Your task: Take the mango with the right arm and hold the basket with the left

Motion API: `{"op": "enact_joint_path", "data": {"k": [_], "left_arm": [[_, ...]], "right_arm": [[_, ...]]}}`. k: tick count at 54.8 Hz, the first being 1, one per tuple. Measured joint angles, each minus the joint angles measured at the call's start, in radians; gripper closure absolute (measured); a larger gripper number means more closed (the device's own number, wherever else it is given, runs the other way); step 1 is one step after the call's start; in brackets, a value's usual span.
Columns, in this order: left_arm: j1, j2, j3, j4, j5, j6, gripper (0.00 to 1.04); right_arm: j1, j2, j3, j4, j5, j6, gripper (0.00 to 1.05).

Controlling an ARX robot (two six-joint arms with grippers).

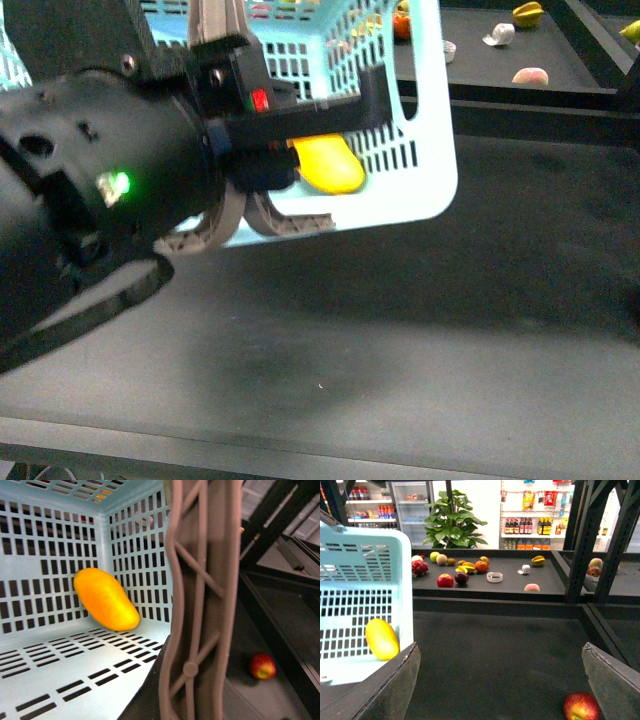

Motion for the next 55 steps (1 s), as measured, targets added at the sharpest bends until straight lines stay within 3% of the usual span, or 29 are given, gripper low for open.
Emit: {"op": "enact_joint_path", "data": {"k": [10,27,45,55], "left_arm": [[0.082,0.084,0.125,-0.018,-0.024,-0.063,1.00],[0.214,0.253,0.355,-0.180,-0.101,-0.449,1.00],[0.283,0.414,0.580,-0.357,-0.158,-0.826,1.00],[0.300,0.494,0.673,-0.432,-0.184,-0.942,1.00]], "right_arm": [[0.000,0.000,0.000,0.000,0.000,0.000,0.08],[0.000,0.000,0.000,0.000,0.000,0.000,0.08],[0.000,0.000,0.000,0.000,0.000,0.000,0.08],[0.000,0.000,0.000,0.000,0.000,0.000,0.08]]}}
